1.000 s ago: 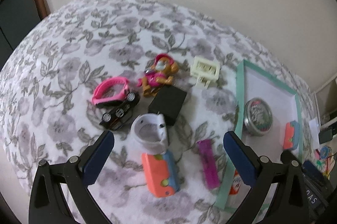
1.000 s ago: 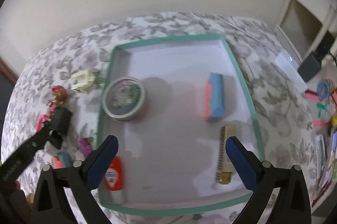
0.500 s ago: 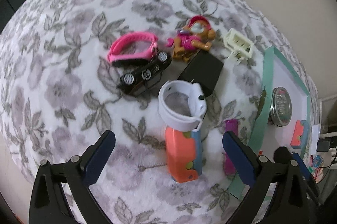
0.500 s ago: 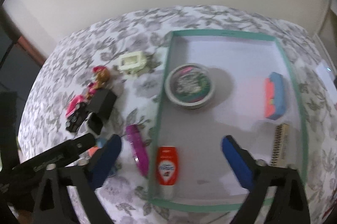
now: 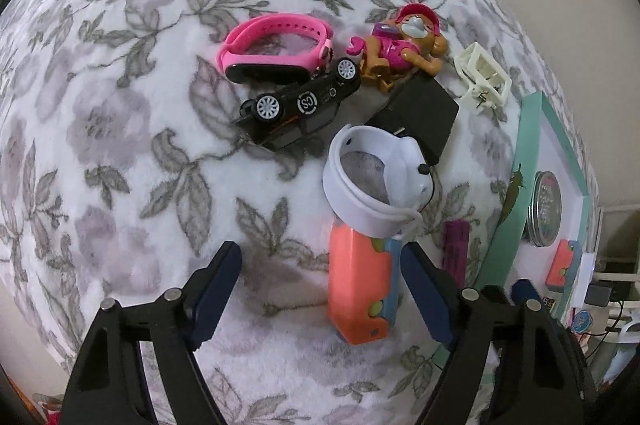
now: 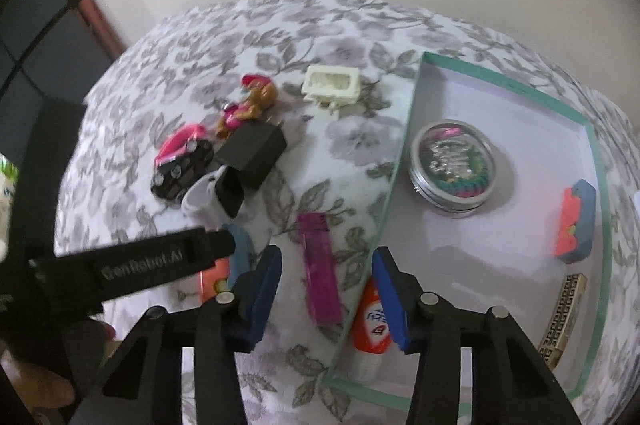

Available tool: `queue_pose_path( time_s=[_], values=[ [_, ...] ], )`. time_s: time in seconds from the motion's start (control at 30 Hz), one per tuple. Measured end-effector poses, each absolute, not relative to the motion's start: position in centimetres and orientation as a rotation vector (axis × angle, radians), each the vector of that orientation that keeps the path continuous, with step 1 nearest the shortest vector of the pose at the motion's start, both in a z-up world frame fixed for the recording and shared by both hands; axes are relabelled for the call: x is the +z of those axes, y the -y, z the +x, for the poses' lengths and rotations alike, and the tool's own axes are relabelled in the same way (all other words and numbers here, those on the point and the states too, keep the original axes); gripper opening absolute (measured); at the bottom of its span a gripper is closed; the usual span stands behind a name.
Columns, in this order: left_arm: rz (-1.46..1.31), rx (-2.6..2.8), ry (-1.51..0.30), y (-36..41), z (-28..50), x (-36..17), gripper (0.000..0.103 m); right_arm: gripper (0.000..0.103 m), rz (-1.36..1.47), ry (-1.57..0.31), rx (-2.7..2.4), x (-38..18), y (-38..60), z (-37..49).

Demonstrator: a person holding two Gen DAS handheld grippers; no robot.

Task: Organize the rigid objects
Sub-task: 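Move the left tool to the orange-blue toy while the right moves to the purple lighter, then grasp the orange-blue toy with the left gripper while the right grasps the purple lighter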

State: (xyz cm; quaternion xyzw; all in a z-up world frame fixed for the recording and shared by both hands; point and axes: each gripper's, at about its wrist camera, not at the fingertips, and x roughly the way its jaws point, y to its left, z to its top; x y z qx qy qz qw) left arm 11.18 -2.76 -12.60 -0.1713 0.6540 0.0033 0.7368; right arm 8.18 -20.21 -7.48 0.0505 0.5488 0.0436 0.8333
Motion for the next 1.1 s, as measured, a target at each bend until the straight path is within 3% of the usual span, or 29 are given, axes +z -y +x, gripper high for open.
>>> queue_pose_path(
  time_s=[0.13, 0.57, 0.97, 1.1],
  values=[
    [-0.356, -0.013, -1.444, 3.2, 11.2, -12.5, 0.082, 0.042, 0.074, -1.188, 0.118, -8.3, 19.1, 8.3],
    [-0.200, -0.033, -1.440, 7.6, 11.7, -12.3, 0.078, 0.042, 0.056, -1.220, 0.134, -9.1, 18.6, 8.3],
    [-0.189, 0.011, -1.425, 5.6, 12.1, -11.2, 0.071, 0.042, 0.032, -1.232, 0.115, -9.6, 18.1, 8.6],
    [-0.184, -0.010, -1.425, 5.4, 12.0, -10.9, 0.063, 0.042, -0.009, -1.232, 0.106, -9.8, 17.3, 8.9]
  ],
)
